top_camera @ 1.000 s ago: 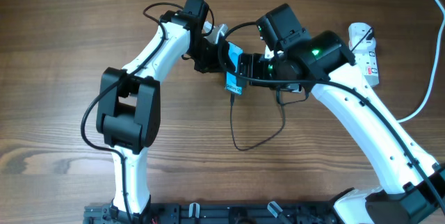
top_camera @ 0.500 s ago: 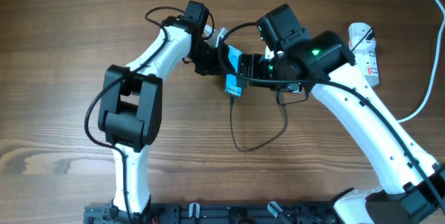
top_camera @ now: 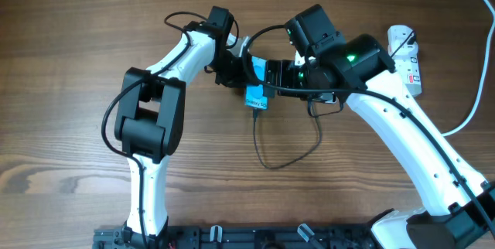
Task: Plug charger to phone and switch on socket
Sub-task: 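Lower the phone with the plugged cable flat onto the table center, then open both grippers and lift the left arm away from the phone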
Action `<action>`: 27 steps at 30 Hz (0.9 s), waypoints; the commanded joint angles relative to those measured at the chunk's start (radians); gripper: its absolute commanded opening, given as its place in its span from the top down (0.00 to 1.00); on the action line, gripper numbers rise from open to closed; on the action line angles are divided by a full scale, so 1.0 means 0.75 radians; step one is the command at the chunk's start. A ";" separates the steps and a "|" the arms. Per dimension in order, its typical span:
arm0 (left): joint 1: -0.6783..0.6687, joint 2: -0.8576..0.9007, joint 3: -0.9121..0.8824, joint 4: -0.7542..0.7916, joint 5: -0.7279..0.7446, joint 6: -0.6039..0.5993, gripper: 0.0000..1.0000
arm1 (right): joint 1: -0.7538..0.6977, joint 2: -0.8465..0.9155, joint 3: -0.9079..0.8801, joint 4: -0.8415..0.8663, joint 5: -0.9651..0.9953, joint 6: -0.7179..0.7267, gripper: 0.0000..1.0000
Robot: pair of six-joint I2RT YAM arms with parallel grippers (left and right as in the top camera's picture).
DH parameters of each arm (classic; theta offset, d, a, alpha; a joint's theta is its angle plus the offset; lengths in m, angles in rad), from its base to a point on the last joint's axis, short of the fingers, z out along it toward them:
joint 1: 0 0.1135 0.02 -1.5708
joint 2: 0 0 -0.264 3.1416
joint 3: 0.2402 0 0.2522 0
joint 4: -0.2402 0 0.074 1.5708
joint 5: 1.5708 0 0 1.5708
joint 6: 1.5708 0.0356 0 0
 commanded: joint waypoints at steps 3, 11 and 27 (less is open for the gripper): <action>0.001 0.018 -0.004 -0.006 -0.140 0.005 0.64 | -0.002 -0.027 0.021 -0.006 0.003 0.015 0.00; 0.001 0.015 -0.002 -0.105 -0.407 0.005 0.16 | -0.002 -0.027 0.021 -0.023 -0.006 0.020 0.00; 0.220 -0.729 0.091 -0.137 -0.450 -0.212 0.00 | -0.002 -0.027 0.021 -0.019 -0.003 0.019 0.00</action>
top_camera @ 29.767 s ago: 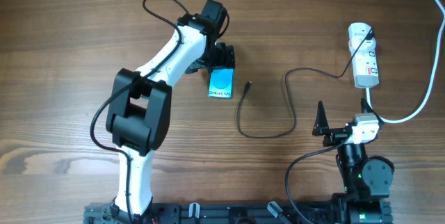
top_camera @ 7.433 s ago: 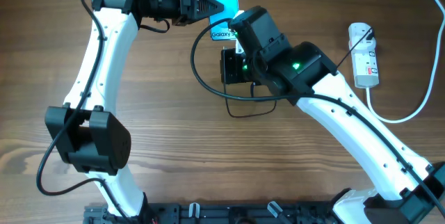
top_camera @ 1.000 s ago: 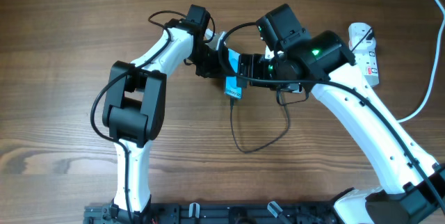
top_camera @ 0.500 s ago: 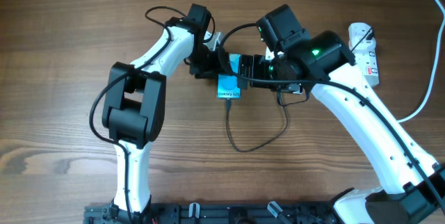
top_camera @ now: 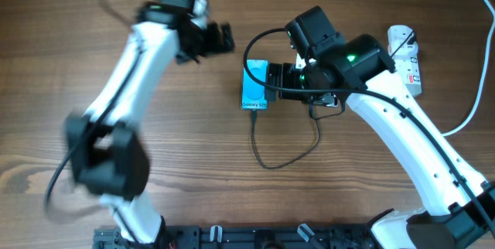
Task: Plug charger to phone and switch on socket
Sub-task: 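Open both grippers and lift the left arm away from the phone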
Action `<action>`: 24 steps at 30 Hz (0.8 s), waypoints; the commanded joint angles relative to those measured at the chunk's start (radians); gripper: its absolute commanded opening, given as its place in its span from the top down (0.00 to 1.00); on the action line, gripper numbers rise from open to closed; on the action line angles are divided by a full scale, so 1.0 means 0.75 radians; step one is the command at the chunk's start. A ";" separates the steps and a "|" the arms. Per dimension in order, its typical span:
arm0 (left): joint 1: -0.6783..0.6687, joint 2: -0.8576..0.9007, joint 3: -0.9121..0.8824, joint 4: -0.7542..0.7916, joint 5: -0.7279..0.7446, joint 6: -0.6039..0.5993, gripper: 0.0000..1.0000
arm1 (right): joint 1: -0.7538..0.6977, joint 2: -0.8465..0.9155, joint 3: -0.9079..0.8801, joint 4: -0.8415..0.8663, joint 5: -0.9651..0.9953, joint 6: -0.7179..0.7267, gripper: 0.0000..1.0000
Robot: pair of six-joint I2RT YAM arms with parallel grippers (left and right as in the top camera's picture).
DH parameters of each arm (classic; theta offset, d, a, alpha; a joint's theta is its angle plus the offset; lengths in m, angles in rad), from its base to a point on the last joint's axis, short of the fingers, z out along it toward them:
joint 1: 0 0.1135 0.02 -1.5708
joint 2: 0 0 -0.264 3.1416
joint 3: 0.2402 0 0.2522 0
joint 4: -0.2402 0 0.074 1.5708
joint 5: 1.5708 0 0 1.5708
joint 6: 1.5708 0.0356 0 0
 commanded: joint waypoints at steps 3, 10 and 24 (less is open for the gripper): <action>0.144 -0.413 0.041 -0.012 -0.023 -0.060 0.00 | -0.002 -0.027 0.021 0.075 0.050 0.018 0.00; 0.207 -0.506 0.041 -0.092 -0.028 -0.056 0.00 | -0.002 -0.027 0.021 0.104 0.057 0.015 0.00; 0.206 -0.505 0.041 -0.095 -0.028 -0.056 0.00 | -0.130 -0.027 0.021 0.098 0.358 0.024 0.00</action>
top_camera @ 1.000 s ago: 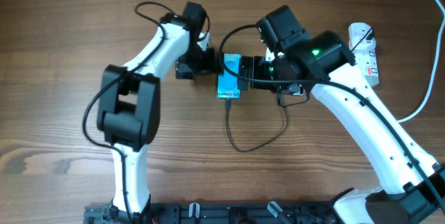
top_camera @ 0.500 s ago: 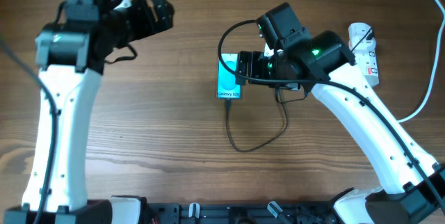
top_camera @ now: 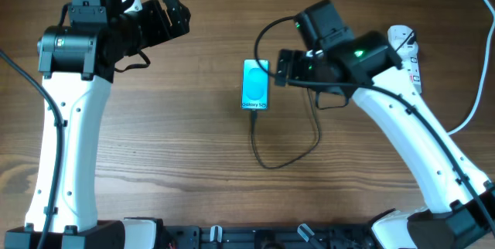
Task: Plug charger to phone and switch on socket
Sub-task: 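Open both grippers and lift the left arm away from the phone, then move the right gripper over the white power strip's switches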
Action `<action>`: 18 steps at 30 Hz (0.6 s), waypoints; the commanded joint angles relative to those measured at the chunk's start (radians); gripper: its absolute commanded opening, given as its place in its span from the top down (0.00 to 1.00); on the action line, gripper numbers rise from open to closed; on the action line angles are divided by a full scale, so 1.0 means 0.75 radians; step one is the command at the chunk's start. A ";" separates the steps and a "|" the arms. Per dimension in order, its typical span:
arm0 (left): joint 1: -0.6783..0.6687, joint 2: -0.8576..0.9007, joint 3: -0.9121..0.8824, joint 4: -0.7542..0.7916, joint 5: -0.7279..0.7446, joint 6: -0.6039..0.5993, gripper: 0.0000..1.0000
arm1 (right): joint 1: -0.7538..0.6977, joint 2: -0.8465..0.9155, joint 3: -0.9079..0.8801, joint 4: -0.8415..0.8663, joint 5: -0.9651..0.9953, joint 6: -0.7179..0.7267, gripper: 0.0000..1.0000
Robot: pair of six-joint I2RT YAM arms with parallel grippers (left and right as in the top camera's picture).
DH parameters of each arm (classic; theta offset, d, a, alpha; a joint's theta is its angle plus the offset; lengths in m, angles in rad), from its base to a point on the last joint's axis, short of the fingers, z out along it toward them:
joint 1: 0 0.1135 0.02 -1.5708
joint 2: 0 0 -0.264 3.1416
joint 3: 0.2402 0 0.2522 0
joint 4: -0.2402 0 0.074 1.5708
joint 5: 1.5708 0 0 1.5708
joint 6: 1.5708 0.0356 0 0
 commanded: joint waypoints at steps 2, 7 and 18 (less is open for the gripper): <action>0.010 0.007 -0.006 0.000 -0.008 -0.012 0.00 | -0.092 -0.027 0.021 0.018 0.178 0.010 0.00; 0.010 0.007 -0.006 0.000 -0.008 -0.012 0.00 | -0.255 -0.027 0.021 0.017 0.322 0.009 0.00; 0.010 0.007 -0.006 0.000 -0.008 -0.012 0.00 | -0.747 -0.004 0.021 0.078 0.316 0.010 0.00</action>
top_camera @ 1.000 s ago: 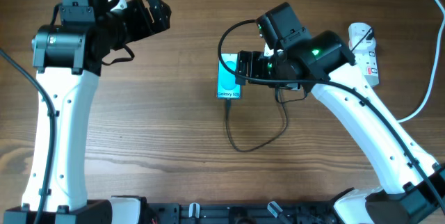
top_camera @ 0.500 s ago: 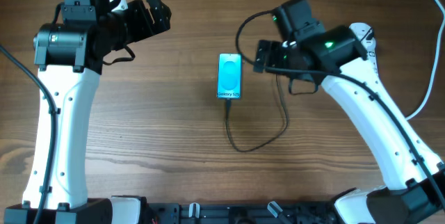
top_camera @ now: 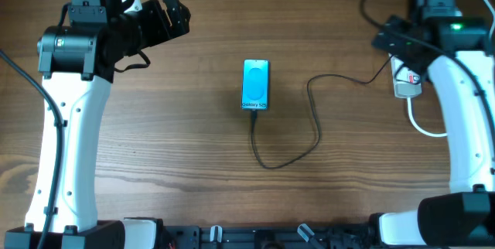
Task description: Plug charger to phone and switch on socket
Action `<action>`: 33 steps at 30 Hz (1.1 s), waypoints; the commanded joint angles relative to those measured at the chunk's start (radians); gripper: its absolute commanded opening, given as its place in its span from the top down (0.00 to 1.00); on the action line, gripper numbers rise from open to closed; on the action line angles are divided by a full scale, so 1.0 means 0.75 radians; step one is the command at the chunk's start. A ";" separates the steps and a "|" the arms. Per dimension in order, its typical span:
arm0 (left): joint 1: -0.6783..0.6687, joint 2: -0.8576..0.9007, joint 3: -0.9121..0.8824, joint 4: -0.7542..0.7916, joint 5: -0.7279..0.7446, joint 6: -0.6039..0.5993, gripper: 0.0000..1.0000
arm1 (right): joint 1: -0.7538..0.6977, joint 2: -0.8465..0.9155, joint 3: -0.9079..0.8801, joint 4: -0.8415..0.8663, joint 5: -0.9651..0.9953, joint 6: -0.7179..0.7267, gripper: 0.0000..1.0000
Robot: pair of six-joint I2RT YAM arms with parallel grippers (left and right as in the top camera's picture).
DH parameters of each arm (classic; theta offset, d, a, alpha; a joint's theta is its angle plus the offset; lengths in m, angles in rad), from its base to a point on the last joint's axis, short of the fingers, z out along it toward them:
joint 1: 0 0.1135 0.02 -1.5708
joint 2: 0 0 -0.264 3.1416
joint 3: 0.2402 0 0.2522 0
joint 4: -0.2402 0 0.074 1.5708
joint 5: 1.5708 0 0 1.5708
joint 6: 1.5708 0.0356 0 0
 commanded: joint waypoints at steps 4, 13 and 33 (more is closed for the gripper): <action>0.010 0.007 -0.006 0.000 -0.007 -0.012 0.00 | -0.204 0.053 0.021 0.087 0.031 0.052 0.00; 0.010 0.007 -0.006 0.000 -0.007 -0.012 0.00 | -0.449 0.294 0.021 0.236 0.012 0.049 0.00; 0.010 0.007 -0.006 0.000 -0.007 -0.012 0.00 | -0.556 0.641 0.021 0.398 -0.182 -0.221 0.00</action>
